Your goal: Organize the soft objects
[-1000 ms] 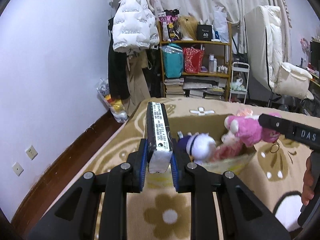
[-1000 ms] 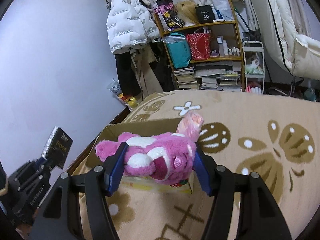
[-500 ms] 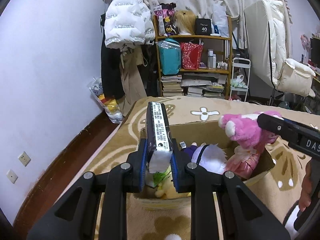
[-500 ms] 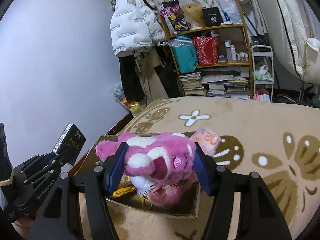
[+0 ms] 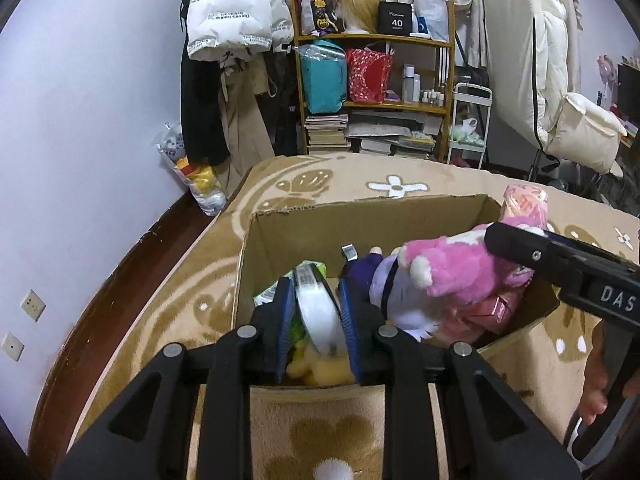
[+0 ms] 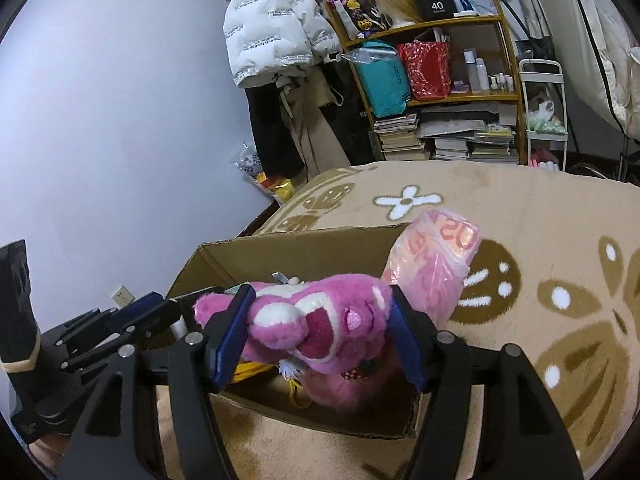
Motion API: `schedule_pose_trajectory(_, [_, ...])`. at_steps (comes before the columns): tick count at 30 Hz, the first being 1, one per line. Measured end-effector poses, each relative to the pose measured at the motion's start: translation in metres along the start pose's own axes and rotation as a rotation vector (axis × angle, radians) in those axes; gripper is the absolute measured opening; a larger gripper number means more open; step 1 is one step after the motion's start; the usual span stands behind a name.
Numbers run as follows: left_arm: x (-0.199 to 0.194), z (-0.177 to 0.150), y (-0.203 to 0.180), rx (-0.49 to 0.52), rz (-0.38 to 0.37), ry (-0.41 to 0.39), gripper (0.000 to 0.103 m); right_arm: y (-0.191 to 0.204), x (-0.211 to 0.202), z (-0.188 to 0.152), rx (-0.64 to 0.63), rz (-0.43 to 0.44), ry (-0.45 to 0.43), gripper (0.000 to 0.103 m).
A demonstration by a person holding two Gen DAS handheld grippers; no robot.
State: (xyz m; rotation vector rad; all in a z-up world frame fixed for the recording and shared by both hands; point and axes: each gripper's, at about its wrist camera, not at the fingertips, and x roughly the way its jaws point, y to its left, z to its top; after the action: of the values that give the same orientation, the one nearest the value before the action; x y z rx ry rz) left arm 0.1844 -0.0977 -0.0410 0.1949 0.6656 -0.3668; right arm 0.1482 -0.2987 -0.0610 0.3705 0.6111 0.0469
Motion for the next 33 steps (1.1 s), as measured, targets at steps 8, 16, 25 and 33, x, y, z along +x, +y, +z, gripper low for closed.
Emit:
schedule_pose_trajectory(8, [-0.016,-0.004,0.012,-0.060,0.067,0.042,0.054,0.002,-0.018,0.003,0.021,-0.051,-0.025,0.103])
schedule_pose_trajectory(16, [-0.065,-0.010,0.016,-0.062,0.117,-0.016,0.081,0.005,-0.053,0.008,0.031,-0.082,-0.026,0.103])
schedule_pose_trajectory(25, [-0.129,-0.007,0.010,-0.037,0.185,-0.112,0.101,0.032,-0.108,0.007,-0.032,-0.093,-0.071,0.103])
schedule_pose_trajectory(33, [-0.176,-0.017,0.017,-0.052,0.196,-0.129,0.101,0.060,-0.154,-0.001,-0.110,-0.108,-0.118,0.103])
